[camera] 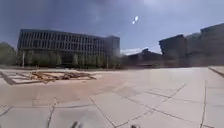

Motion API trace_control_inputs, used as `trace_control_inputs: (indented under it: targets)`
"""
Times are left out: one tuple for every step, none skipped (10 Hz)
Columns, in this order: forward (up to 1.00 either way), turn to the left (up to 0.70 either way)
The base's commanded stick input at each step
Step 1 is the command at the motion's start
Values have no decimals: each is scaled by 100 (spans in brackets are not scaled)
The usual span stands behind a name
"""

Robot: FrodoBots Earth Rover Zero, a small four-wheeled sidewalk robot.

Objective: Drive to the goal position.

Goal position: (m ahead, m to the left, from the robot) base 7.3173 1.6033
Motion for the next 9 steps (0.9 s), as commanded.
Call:
trace_control_inputs:
  targets:
    - [85,-2]
    - [85,3]
    - [85,3]
    - [85,3]
    - [85,3]
    - [85,3]
    - [85,3]
    - [85,3]
    - [85,3]
